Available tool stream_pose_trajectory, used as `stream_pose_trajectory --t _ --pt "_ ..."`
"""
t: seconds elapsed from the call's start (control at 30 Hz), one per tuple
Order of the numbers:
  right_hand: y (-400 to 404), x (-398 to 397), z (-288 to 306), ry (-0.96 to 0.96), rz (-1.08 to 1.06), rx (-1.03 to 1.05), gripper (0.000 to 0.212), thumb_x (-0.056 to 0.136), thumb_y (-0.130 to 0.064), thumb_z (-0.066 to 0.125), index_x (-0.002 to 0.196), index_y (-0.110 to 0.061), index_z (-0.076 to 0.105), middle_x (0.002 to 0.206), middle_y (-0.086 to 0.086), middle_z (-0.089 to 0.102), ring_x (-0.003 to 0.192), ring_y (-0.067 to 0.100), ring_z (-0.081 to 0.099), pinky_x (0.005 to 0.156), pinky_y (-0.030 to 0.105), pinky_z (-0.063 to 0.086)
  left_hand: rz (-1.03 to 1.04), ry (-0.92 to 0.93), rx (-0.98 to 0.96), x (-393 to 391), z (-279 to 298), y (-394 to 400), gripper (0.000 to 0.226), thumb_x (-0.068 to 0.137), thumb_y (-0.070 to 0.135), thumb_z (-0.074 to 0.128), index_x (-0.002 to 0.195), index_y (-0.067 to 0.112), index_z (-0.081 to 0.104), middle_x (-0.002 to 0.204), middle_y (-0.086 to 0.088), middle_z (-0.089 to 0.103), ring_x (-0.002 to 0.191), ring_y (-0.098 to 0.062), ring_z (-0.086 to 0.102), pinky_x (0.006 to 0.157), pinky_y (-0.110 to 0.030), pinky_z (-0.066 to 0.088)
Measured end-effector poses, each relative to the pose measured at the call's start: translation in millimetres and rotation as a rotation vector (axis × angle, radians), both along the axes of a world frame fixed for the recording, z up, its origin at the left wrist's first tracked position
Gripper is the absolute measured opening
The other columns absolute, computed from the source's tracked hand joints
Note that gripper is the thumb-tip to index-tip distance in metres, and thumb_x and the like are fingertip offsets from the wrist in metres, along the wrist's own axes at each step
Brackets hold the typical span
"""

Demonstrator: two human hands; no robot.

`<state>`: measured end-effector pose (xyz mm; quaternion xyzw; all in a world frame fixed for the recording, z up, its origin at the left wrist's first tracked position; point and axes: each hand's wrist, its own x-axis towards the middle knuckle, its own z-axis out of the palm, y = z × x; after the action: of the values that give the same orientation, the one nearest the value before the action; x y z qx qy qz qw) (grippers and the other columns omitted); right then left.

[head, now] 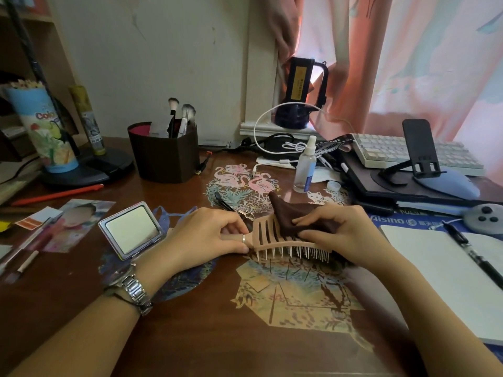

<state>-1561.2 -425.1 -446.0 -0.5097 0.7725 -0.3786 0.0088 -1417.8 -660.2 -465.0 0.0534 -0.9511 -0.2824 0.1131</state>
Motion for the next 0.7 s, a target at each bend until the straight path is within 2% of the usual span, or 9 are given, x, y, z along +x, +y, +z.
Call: stream_pose_trajectory --t 0.07,0.17,0.23,0.37,0.47,0.6,0.7 --pt "-1 3 1 -0.080 0.024 -0.008 0.016 0.077 -0.014 0.075 0.090 -0.023 0.075 0.088 -0.010 0.073 0.085 0.002 0.068 0.075 0.018 0.052 -0.013 0.008 0.040 0 0 2 0.026 0.068 0.044 0.081 0.090 0.035 0.070 0.082 0.014 0.069 0.078 -0.001 0.064 0.074 -0.036 0.055" --pt "-3 8 3 -0.147 0.053 -0.009 0.009 0.079 -0.015 0.074 0.087 -0.019 0.074 0.084 -0.002 0.074 0.079 0.011 0.070 0.075 0.032 0.057 -0.031 0.022 0.066 0 1 5 0.025 0.067 0.037 0.083 0.088 0.033 0.071 0.081 0.013 0.068 0.076 -0.001 0.064 0.073 -0.033 0.055" --pt "-4 12 5 -0.189 0.082 0.013 0.007 0.079 -0.016 0.073 0.086 -0.019 0.073 0.083 -0.001 0.074 0.076 0.013 0.069 0.075 0.037 0.057 -0.040 0.024 0.062 0 1 6 0.025 0.067 0.035 0.084 0.088 0.032 0.070 0.082 0.013 0.068 0.077 -0.002 0.063 0.073 -0.031 0.055" --pt "-4 15 8 -0.181 0.126 0.066 0.012 0.078 -0.025 0.074 0.090 -0.023 0.074 0.088 -0.002 0.072 0.078 0.011 0.067 0.073 0.030 0.056 -0.031 0.031 0.004 -1 1 6 0.025 0.069 0.040 0.081 0.090 0.036 0.068 0.085 0.013 0.066 0.081 -0.001 0.060 0.075 -0.033 0.052" --pt "-2 15 13 -0.193 0.114 0.024 0.022 0.079 -0.034 0.067 0.095 -0.022 0.074 0.096 -0.009 0.073 0.085 0.010 0.067 0.074 0.025 0.055 -0.029 0.029 -0.029 0 0 5 0.025 0.070 0.044 0.079 0.091 0.039 0.067 0.087 0.014 0.064 0.083 0.000 0.058 0.076 -0.035 0.051" --pt "3 8 15 -0.165 0.091 -0.031 0.019 0.082 -0.022 0.067 0.100 -0.022 0.072 0.104 -0.014 0.070 0.102 0.003 0.063 0.086 0.016 0.049 -0.051 0.031 -0.023 0 -1 3 0.027 0.069 0.046 0.079 0.093 0.039 0.067 0.088 0.014 0.065 0.085 -0.001 0.058 0.076 -0.037 0.051" --pt "5 3 12 -0.068 0.106 0.063 0.024 0.081 -0.029 0.066 0.105 -0.028 0.071 0.111 -0.020 0.066 0.111 0.001 0.057 0.096 0.019 0.045 -0.049 0.031 0.008 2 0 -1 0.027 0.070 0.043 0.080 0.094 0.038 0.068 0.088 0.015 0.066 0.085 -0.002 0.060 0.077 -0.035 0.052"
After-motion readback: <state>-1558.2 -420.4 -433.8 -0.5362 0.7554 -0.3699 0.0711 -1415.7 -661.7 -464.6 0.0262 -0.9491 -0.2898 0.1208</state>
